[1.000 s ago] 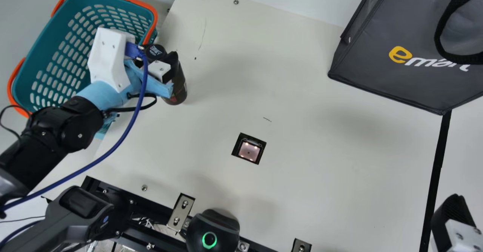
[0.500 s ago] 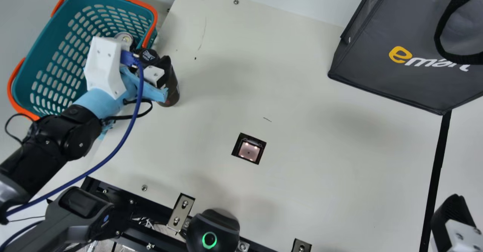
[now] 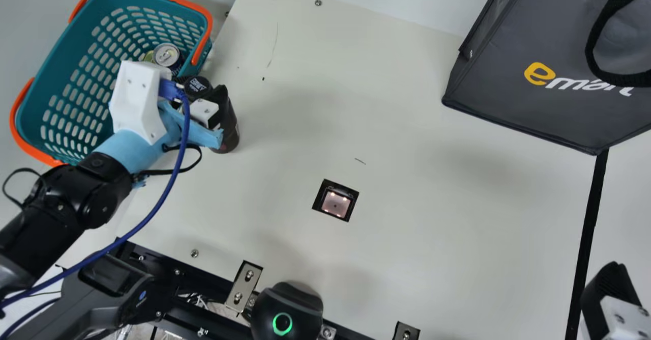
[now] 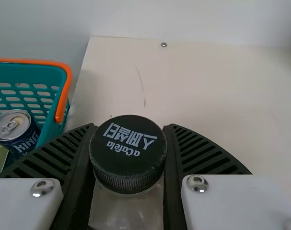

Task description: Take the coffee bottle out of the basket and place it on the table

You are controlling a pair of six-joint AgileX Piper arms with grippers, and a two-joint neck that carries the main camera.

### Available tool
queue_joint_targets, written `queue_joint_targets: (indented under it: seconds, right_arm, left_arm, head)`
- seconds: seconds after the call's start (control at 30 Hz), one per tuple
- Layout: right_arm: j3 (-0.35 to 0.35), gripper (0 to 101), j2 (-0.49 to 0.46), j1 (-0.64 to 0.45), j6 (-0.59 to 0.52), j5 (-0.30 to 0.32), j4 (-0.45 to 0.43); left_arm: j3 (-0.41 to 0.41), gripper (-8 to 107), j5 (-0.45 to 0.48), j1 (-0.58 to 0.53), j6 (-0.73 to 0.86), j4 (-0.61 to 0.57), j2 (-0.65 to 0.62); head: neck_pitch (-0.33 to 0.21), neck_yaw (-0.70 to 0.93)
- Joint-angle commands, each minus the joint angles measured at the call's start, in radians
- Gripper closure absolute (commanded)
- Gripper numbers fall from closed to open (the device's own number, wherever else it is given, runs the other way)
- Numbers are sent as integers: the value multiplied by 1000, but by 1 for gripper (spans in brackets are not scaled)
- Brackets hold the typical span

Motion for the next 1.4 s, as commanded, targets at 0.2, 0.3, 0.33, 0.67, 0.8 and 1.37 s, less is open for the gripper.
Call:
queue_joint_targets:
  seconds: [0.2,0.3,0.33,0.67,0.8,1.37]
  right_arm:
    - [0,10,0,0,0,0,0]
    - [0,10,0,0,0,0,0]
    - [0,10,0,0,0,0,0]
    - [0,10,0,0,0,0,0]
    - [0,10,0,0,0,0,0]
    - [0,10,0,0,0,-1,0]
  left_arm:
    - [15,89,-14,-2,-66,70,-3]
    - [20,89,-21,3,-86,94,-2]
    - [21,89,-22,4,-95,103,-3]
    - [20,85,-24,10,-173,162,4]
    - [12,88,-15,1,-209,180,8]
    - [-23,89,37,-103,-401,319,1]
  head:
    - [-26,2]
    - [-26,2]
    - [-26,2]
    - [-26,2]
    - [-26,2]
    - [-26,2]
